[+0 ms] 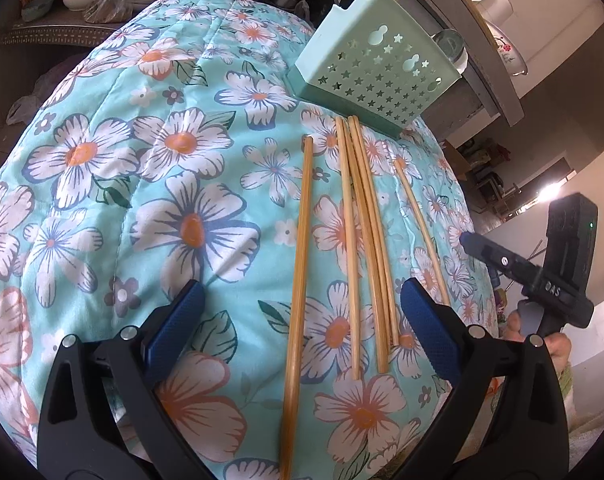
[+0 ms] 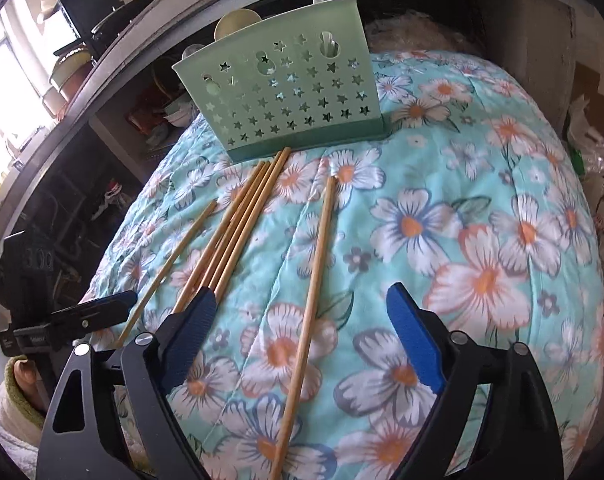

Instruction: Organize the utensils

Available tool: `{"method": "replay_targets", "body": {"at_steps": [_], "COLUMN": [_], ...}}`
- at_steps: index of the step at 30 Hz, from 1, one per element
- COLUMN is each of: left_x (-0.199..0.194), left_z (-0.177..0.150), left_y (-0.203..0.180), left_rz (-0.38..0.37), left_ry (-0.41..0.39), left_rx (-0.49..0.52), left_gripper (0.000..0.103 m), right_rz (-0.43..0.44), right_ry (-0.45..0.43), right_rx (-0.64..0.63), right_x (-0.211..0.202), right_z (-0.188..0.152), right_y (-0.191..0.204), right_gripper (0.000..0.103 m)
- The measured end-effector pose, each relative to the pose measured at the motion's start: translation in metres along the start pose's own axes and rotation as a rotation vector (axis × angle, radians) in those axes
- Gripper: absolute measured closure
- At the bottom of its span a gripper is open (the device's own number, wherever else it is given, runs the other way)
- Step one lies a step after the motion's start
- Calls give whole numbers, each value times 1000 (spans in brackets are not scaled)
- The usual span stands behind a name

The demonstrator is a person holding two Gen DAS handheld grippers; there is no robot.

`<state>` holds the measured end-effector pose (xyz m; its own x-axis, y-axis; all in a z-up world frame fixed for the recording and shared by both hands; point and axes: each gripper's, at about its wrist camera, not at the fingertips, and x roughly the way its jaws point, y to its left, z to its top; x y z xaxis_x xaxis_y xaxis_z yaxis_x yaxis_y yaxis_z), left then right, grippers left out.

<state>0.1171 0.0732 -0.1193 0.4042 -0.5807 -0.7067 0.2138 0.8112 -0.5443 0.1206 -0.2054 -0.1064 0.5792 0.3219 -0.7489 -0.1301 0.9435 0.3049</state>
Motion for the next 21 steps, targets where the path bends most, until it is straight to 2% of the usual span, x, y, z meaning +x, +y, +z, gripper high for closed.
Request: {"method": "replay_targets", "body": {"at_steps": [5,10,13,16,18,20,21], "left_x": [-1,-3,-7,-13,-17,-17,-15], "left_z": [-1,0,2,9,17,25,30], "left_y": [1,-2,-5,-8,-12,-16,-18], "left_rz": [4,28,62,68,63,69,76], "left_ry": [-11,-24,-52,-79,-96,-96,-89], "left_rx": [9,39,74,99,121,147,156], "left_gripper": [8,8,8,8,10,21,24], "right_rz": [-57,-79,-102,-91,-72,-66,-58], "right_ry": [43,77,87,90,90,87,85], "right_rx": [-12,-22,-17,19,46,57,63], "right_x": [29,51,60,60,59,55,52], "right_z": [24,34,36,35,34,32,31], "right_y": [2,8,7,1,-2,-3,-4], "right_gripper": [45,60,73,93,96,96,96]}}
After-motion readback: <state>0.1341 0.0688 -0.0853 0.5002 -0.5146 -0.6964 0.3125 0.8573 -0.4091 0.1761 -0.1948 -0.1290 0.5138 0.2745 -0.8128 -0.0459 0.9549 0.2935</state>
